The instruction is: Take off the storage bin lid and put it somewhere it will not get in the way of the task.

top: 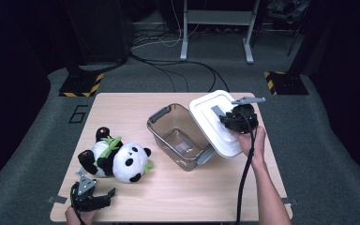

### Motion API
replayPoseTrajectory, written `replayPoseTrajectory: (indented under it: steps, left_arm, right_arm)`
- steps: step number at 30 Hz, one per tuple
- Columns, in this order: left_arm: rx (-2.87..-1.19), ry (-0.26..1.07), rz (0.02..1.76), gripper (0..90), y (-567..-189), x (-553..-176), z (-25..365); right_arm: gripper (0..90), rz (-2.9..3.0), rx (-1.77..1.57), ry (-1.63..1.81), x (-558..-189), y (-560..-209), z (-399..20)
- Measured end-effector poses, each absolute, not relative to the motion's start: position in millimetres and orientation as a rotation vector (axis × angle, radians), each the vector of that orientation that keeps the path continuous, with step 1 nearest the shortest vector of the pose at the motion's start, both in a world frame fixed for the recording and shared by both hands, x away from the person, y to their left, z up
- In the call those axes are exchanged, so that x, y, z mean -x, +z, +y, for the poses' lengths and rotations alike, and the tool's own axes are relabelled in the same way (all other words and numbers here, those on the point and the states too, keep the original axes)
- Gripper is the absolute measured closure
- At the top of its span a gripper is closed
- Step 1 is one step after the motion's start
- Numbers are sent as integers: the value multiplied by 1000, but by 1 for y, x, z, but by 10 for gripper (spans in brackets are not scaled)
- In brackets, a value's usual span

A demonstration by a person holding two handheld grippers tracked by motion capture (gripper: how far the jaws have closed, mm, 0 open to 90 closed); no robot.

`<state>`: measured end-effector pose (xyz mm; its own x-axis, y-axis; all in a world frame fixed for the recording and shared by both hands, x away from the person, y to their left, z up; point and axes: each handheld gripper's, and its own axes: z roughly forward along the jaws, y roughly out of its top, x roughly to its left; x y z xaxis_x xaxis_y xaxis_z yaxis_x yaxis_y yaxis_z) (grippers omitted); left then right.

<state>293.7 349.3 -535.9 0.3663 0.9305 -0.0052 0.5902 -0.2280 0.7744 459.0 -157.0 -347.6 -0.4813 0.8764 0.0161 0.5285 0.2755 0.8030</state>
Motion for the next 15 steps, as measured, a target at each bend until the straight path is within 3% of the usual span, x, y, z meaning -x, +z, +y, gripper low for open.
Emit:
replayPoseTrajectory:
  steps: [15]
  left_arm:
    - [-1927,618,1317,108,-536,-294,349]
  right_arm:
    - [669,2020,-1411,1040,-465,-362,-200]
